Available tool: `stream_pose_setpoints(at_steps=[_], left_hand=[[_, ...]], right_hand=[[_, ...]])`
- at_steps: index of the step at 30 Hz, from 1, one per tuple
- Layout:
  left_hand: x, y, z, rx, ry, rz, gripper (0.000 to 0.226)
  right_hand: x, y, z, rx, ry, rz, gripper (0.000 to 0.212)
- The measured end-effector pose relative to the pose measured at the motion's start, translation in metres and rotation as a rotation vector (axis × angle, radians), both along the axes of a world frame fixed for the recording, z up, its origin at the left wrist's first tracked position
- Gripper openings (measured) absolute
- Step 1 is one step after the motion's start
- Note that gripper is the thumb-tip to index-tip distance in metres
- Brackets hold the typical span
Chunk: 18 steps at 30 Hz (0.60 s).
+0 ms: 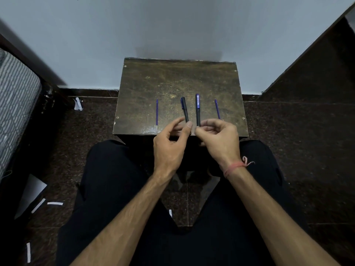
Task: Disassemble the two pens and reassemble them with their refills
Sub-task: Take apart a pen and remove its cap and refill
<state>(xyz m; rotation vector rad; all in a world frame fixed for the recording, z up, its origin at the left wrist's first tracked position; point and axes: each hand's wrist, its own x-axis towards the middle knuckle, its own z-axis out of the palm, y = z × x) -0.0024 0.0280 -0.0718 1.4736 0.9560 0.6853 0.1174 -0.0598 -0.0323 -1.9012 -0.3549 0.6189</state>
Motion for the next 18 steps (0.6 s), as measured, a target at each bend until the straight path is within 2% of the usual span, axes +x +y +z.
stream_pose_setpoints(at_steps=[2,4,6,8,11,15,18], left_hand=[[0.002,0.006,-0.001,-0.110,-0.074,0.003,0.045],[0.003,0.009,-0.004,-0.159,-0.116,0.027,0.033],[0.002,0.008,-0.008,-0.156,-0.117,0.023,0.020],[0.002,0.008,-0.012,-0.165,-0.121,-0.009,0.017],[0.001,0.008,-0.017,-0.142,-0.099,-0.116,0.022],[0.002,-0.002,-0.015,-0.030,-0.018,-0.345,0.031],[0.002,-0.008,-0.012,-0.036,-0.015,-0.350,0.029]], right_hand=[[-0.013,-0.004,-0.004,-0.054,-0.098,0.086,0.025],[-0.023,-0.008,-0.011,-0.141,-0.217,0.199,0.023],[-0.025,-0.009,-0.018,-0.184,-0.232,0.314,0.021],[-0.017,-0.009,-0.022,-0.109,-0.104,0.288,0.020],[0.005,-0.009,-0.020,0.117,0.140,0.110,0.008],[0.015,-0.011,-0.021,0.217,0.189,0.186,0.018],[0.011,-0.010,-0.026,0.251,0.242,0.128,0.015]])
